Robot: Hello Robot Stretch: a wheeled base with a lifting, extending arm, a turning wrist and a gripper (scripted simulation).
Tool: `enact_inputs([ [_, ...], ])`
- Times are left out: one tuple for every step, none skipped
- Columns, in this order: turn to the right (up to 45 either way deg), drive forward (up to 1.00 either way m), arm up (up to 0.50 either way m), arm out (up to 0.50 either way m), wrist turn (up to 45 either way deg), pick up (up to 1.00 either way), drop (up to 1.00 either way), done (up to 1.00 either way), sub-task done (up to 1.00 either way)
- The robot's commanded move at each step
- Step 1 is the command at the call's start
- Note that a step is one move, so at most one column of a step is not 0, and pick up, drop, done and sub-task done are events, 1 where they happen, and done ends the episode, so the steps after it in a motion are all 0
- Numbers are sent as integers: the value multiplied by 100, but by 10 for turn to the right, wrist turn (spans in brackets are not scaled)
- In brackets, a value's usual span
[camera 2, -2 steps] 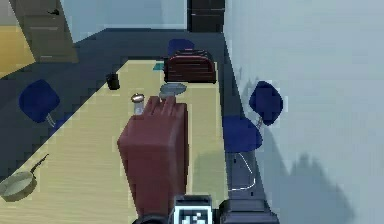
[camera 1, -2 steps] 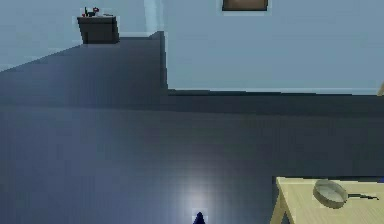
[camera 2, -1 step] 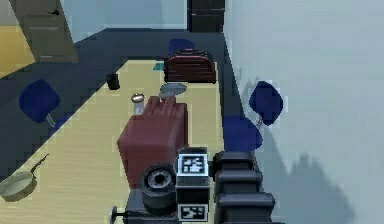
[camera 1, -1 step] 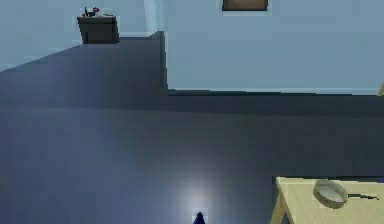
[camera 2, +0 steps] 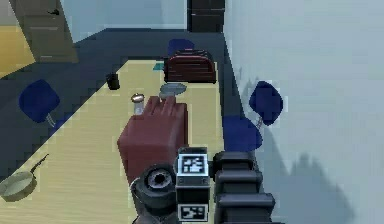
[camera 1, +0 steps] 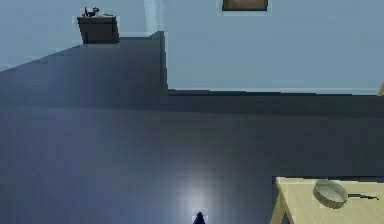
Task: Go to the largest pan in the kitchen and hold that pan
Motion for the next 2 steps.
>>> enact_inputs([
  [0, 0, 0, 0, 450, 0, 0, 0, 0],
  [0, 0, 0, 0, 450, 0, 0, 0, 0],
])
